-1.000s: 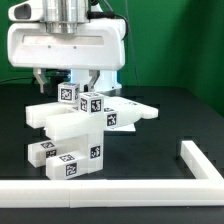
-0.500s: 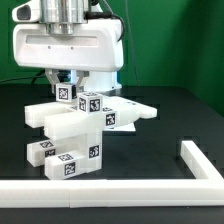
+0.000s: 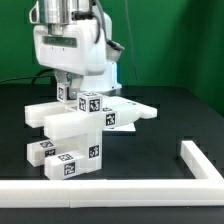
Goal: Assemble chair
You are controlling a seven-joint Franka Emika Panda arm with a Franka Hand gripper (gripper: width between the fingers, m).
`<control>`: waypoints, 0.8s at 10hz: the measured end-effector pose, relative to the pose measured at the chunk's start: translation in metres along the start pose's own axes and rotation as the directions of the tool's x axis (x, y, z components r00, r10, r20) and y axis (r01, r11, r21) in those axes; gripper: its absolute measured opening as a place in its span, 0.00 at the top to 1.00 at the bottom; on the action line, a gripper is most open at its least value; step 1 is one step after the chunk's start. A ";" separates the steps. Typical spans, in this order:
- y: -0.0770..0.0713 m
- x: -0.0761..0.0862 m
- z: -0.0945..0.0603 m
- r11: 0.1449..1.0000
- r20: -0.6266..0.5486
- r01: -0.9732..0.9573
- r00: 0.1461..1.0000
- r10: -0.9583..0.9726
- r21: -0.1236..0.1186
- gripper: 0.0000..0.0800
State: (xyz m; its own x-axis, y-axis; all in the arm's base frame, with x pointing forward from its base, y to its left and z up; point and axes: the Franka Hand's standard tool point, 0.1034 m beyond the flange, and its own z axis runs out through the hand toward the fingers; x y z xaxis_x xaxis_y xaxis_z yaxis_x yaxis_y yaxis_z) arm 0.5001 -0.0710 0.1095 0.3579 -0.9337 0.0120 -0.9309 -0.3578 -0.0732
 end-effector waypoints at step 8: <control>-0.004 -0.002 -0.002 0.939 0.005 0.343 0.939 -0.344 0.033 0.23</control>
Offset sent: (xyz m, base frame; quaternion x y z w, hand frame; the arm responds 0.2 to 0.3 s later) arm 0.0000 0.0000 0.0000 0.0000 0.0000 -0.0650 0.9979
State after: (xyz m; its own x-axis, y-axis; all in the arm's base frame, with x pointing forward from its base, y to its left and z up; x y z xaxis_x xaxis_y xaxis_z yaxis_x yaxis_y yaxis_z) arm 0.5028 -0.0680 0.1114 0.6565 -0.7537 0.0310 -0.7485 -0.6560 -0.0973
